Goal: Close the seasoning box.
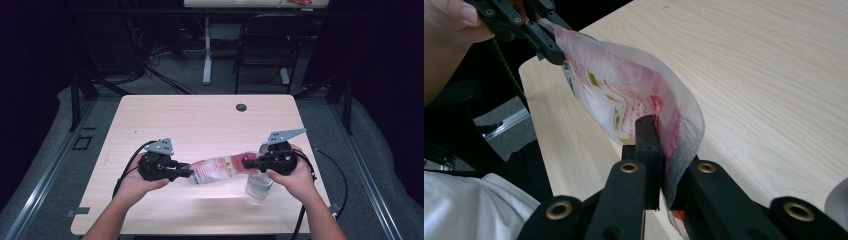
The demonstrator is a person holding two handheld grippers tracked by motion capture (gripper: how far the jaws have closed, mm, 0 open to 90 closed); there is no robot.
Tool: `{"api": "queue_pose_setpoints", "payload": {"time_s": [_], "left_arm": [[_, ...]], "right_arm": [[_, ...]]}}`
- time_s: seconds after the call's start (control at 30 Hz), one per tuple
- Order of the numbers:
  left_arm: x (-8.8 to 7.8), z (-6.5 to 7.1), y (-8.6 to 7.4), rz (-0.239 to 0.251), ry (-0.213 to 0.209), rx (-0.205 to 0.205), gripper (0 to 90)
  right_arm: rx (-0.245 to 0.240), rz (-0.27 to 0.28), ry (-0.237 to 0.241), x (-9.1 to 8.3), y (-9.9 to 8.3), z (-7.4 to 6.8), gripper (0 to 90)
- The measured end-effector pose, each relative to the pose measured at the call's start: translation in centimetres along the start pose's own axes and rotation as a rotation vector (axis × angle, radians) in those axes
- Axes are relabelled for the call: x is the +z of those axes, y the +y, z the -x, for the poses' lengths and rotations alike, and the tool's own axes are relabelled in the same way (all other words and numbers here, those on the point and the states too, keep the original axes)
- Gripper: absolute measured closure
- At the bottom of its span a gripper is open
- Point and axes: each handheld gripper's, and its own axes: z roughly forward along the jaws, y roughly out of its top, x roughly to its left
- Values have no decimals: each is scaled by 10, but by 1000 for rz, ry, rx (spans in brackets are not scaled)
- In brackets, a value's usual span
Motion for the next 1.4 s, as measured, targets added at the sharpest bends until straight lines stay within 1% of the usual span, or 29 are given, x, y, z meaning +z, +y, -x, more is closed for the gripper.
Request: {"api": "queue_pose_setpoints", "payload": {"time_s": [0.3,0.47,0.6,0.87,1.0,1.1,1.17,1.27,1.33,1.4], "left_arm": [[-2,1,6,-7,6,4,765],[-3,3,10,-7,11,2,766],[-5,4,13,-12,13,5,767],[-6,3,18,-15,13,8,768],[-8,5,22,-20,20,12,769],[-9,6,23,-17,20,17,770],[-9,6,24,-15,15,10,771],[-10,6,25,-12,12,12,772],[-10,5,26,-11,6,10,773],[-10,5,27,-11,11,12,773]], "right_arm": [[-12,-1,-6,-2,0,0,890],[3,7,-4,-3,-2,1,890],[21,27,4,-4,-5,2,890],[20,36,-3,-6,-6,2,888],[25,52,-10,-6,-8,1,888],[27,53,-5,-7,-9,2,888],[31,59,-5,-7,-10,1,888],[31,60,2,-8,-10,1,886],[34,63,4,-9,-11,2,875],[37,68,2,-9,-11,2,860]]}}
